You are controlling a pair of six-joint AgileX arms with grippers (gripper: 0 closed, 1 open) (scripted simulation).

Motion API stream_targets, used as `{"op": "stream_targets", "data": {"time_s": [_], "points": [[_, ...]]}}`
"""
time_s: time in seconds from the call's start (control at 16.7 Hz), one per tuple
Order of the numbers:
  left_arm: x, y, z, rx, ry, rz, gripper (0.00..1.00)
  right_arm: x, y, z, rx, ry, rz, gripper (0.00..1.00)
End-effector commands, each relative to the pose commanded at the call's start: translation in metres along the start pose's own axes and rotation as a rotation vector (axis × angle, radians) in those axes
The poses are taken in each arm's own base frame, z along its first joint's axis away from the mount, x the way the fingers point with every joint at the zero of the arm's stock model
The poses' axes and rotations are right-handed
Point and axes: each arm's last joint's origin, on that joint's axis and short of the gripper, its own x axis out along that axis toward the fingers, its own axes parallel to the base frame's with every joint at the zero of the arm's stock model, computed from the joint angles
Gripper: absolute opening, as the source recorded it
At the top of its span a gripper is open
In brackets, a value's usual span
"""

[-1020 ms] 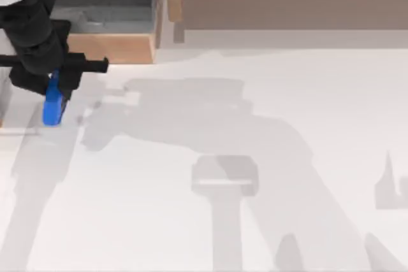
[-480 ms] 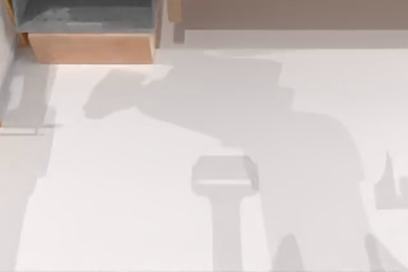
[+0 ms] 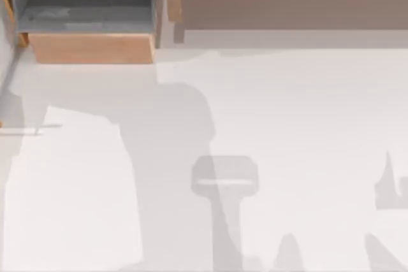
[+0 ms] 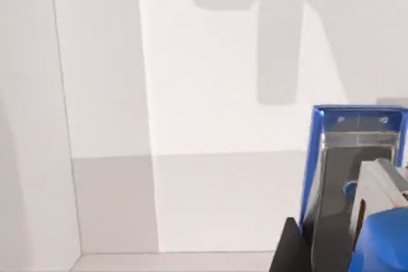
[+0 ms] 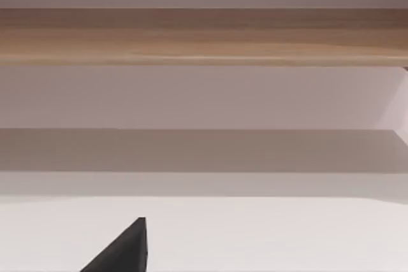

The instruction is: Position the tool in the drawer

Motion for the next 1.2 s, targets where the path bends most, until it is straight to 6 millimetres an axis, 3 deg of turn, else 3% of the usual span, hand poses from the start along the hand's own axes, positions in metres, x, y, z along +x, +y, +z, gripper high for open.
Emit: {"op": "stream_targets", "data": {"time_s": [0.24,0.54,1.2], "points": [[0.049,0.022,0.003,-0.055,0.062,-0.026,0.0,0.0,0.0,0.0,0.0,0.0,0.0,1.0],[0.106,0.02,0.001,-0.067,0.178,-0.066,0.0,0.0,0.0,0.0,0.0,0.0,0.0,1.0],[0.114,0.018,0.002,-0.151,0.209,-0.006,0.0,0.0,0.0,0.0,0.0,0.0,0.0,1.0]]}}
